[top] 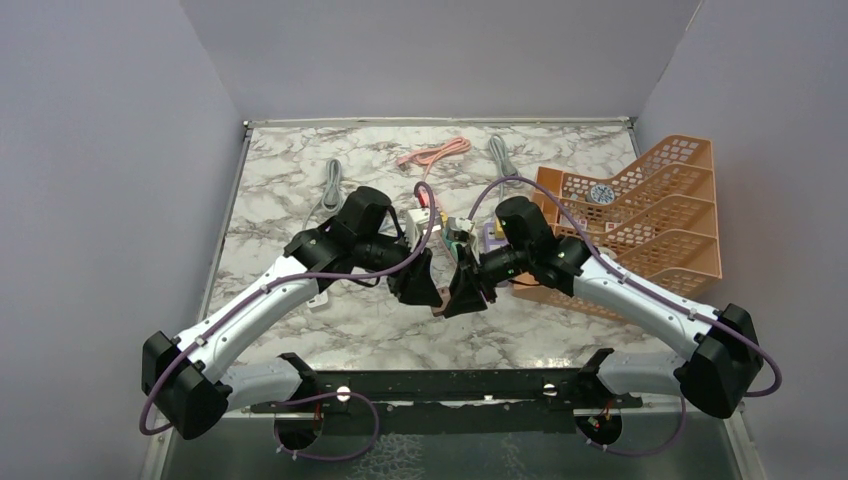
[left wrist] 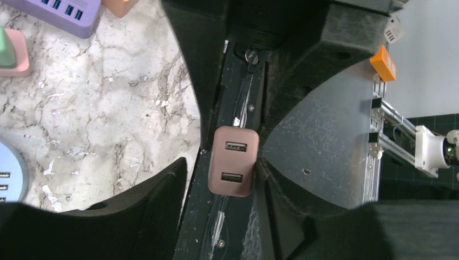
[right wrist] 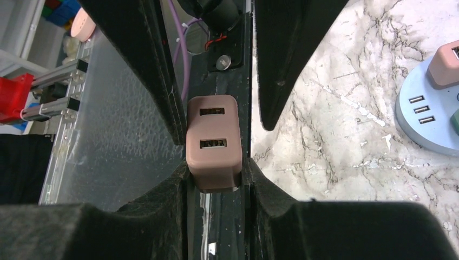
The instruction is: Insert the plug
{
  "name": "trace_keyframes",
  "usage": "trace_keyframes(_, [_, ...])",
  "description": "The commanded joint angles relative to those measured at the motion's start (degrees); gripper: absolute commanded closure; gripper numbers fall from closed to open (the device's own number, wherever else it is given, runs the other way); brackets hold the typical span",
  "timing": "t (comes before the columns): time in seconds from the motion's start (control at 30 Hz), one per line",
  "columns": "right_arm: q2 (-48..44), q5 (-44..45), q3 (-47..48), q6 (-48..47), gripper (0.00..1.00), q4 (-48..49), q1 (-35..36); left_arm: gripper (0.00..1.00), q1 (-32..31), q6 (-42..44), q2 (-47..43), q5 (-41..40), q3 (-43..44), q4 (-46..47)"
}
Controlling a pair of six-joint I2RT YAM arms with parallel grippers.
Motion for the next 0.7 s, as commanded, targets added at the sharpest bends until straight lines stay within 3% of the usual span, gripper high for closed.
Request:
trace_keyframes(0.0, [-0.16, -4.03, 2.26, -1.02, 0.99, 0.76, 0.22, 0.56, -0.68, 2.21, 0.23, 0.04, -0.69, -0.10])
trace_keyframes(0.13, [-0.55, -4.17, 2.16, -1.83, 0.99, 0.41, 0.26, 0.66, -0.77, 3.05, -0.02, 1.64, -0.35, -0.14])
trace_keyframes(0.43, [-0.95, -5.13, 2.98, -1.20, 0.99, 1.07, 0.26, 0.54, -0.86, 3.73, 0.32, 2.21, -0.53, -0.02])
trace_keyframes(0.67, [-0.04, -5.00, 3.39, -0.56, 0.99, 1.25, 0.30, 0.60, -0.90, 2.71, -0.41, 1.67, -0.68, 1.96])
